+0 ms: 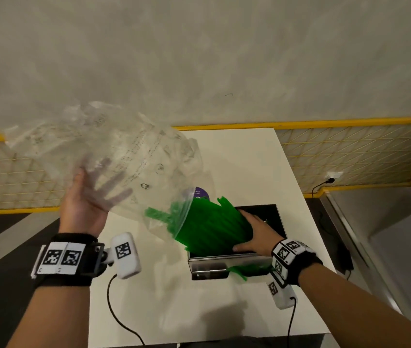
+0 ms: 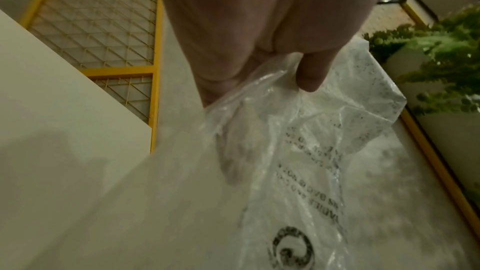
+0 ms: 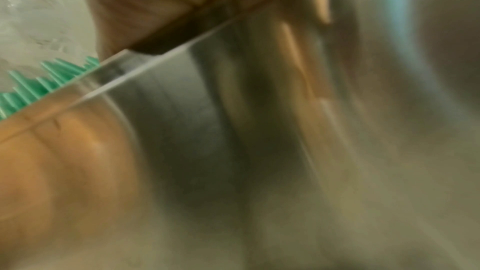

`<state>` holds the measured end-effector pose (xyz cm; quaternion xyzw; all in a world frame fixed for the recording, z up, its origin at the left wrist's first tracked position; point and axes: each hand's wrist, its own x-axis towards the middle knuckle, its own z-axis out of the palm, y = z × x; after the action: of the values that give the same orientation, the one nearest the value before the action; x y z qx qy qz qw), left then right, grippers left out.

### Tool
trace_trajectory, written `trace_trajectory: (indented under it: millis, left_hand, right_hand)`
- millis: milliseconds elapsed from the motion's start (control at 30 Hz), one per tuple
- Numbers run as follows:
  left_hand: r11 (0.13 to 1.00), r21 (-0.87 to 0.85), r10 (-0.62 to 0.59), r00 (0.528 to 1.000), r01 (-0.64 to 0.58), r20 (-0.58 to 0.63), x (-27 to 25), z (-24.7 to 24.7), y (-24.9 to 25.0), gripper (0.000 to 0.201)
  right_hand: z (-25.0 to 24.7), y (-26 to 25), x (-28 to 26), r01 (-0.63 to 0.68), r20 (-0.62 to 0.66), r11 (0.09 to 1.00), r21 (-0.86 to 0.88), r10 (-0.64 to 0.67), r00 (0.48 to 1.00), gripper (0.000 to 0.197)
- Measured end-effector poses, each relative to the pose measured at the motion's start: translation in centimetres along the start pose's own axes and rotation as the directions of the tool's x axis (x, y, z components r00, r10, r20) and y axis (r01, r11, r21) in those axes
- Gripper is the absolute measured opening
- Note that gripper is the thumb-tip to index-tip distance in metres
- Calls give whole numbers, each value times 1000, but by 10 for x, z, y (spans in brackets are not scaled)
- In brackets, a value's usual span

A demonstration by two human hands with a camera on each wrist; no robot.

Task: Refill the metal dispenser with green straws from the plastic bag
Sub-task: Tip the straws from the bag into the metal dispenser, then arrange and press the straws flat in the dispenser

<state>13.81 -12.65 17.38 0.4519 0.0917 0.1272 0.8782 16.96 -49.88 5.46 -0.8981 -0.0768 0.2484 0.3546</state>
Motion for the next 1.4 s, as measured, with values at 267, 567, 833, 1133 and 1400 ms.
trace_trajectory:
  millis: [267,567,833,1133,1400]
  left_hand:
    - [918,-384,-17,959,-96,-282,-9,-97,23,52]
    - [957,-201,-286,775,207,-563,-62,-128,-84,26]
    - [841,31,-445,723,540,-529,-87,-133,-134,25]
    - [776,95,-439,642,624,-629,-102,-169,-128,66]
    - [588,683,318,653,433,-687,-88,-135,-6,64]
  right_hand:
    - [0,1,2,-7,9,1000,-8,7,1000,116]
    - [1,0,1,-14,12,999,-29,15,1000,114]
    - [1,0,1,-21,11,998,-54,22,1000,113]
    - [2,1,2,-5,5,999,-38,5,1000,113]
    - [-2,-2,-4,16,-51,1000,-3,-16,999,113]
